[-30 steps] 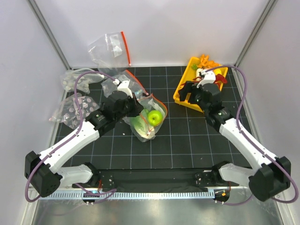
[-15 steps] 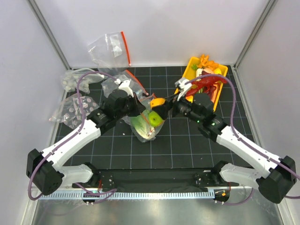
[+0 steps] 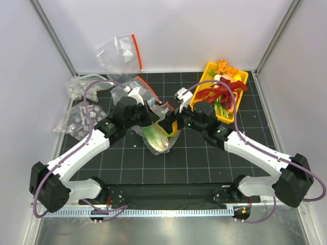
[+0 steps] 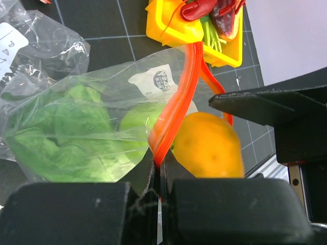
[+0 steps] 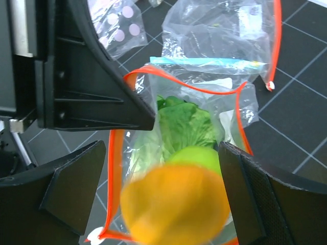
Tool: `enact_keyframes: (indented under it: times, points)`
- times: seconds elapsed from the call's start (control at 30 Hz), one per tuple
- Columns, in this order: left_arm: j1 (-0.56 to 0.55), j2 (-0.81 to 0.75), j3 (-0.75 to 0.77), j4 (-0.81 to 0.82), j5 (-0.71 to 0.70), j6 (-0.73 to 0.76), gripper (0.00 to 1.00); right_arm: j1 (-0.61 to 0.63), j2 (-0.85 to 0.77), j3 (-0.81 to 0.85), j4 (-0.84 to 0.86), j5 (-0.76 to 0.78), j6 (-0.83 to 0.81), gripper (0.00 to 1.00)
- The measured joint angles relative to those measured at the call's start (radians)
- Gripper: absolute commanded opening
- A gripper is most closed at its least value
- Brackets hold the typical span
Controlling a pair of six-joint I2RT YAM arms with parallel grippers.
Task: Place the food in the zip-top bag and seal the zipper
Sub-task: Place the fake fruit in the zipper food storage bag, then adjust the zipper food storage bag at the center of the board.
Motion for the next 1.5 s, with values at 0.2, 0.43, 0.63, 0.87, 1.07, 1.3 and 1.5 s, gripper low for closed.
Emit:
enact_keyframes:
  times: [0.2, 0.43, 0.63, 0.87, 1.07, 1.3, 1.5]
  points:
    - [0.020, 0.000, -0.002, 0.003, 0.010, -0.015, 0.00, 0.000, -0.024, 0.000, -0.013, 0.058, -0.001, 1.00]
    - [0.068, -0.007, -0.018, 0.002, 0.016, -0.030, 0.01, 0.000, -0.046, 0.006, -0.068, 0.128, -0.015, 0.88]
    - [0.087, -0.020, -0.027, -0.002, 0.013, -0.051, 0.00, 0.000, -0.046, 0.068, -0.205, 0.274, -0.003, 0.67]
    - [0.096, -0.050, -0.040, -0.013, -0.027, -0.071, 0.00, 0.000, 0.037, 0.153, -0.315, 0.370, 0.039, 0.58]
    - [0.103, -0.127, -0.071, -0.045, -0.139, -0.096, 0.01, 0.000, 0.090, 0.220, -0.434, 0.362, 0.095, 0.50]
    - [0.106, -0.145, -0.076, -0.068, -0.195, -0.120, 0.05, 0.005, 0.121, 0.258, -0.491, 0.326, 0.140, 0.17]
    - [0.108, -0.099, -0.066, -0.073, -0.161, -0.133, 0.00, 0.027, 0.128, 0.316, -0.558, 0.266, 0.182, 0.01]
